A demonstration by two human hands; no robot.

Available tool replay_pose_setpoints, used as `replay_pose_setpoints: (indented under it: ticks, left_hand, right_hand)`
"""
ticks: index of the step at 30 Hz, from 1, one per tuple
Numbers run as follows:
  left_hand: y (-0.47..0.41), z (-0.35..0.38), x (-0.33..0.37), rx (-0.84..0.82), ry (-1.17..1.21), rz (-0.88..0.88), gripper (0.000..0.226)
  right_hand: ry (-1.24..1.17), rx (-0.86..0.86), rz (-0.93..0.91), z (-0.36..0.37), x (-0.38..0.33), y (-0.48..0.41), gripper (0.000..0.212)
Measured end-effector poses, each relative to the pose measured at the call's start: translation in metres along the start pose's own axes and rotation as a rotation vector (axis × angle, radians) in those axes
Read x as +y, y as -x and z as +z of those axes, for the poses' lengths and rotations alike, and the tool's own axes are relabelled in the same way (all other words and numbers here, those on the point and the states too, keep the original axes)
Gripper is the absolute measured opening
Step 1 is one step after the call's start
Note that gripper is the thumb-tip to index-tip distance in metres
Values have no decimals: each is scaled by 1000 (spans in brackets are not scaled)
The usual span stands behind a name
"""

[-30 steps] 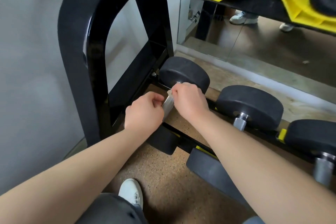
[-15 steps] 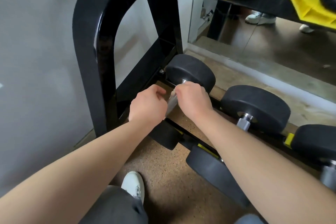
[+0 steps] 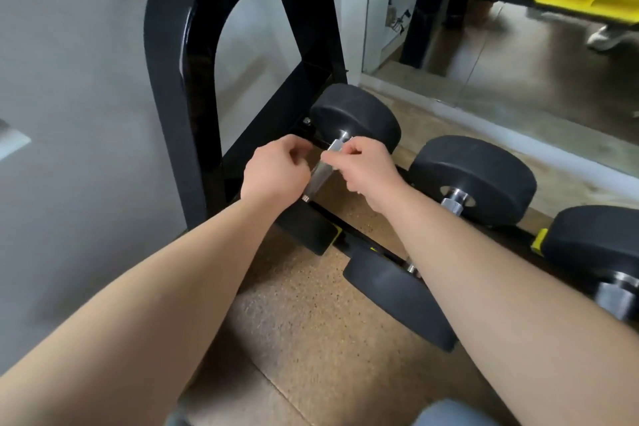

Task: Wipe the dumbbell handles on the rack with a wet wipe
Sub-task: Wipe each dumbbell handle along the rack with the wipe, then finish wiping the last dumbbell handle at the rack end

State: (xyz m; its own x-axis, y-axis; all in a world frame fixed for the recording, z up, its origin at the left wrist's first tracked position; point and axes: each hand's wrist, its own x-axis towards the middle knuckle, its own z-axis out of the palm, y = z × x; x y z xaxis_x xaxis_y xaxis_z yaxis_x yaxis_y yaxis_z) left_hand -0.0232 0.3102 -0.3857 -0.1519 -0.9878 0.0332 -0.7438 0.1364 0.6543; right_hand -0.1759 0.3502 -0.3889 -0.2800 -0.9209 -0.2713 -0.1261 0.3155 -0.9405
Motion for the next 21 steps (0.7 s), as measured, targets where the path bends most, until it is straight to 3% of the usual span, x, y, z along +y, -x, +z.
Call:
replay_pose_setpoints:
  ticks: [4,7,13,18,21]
  left_hand:
    - [3,-2,-11,127,174,100,35]
    - [12,-6,-13,164,253,174,34]
    - [76,-54,-38,196,532,75,39]
    - [145,-128,-110,195,330,67,35]
    - [166,-162,-151,198,211,13,34]
  right_hand:
    - [-111,9,53,5,-17,23,15]
    - [-115,18,59,25,-30,47,19]
    - [-381,-102,82,83,-63,94,20]
    - [-238,-311,174,178,-60,117,26]
    - [-377,-453,239,228,-60,127,37]
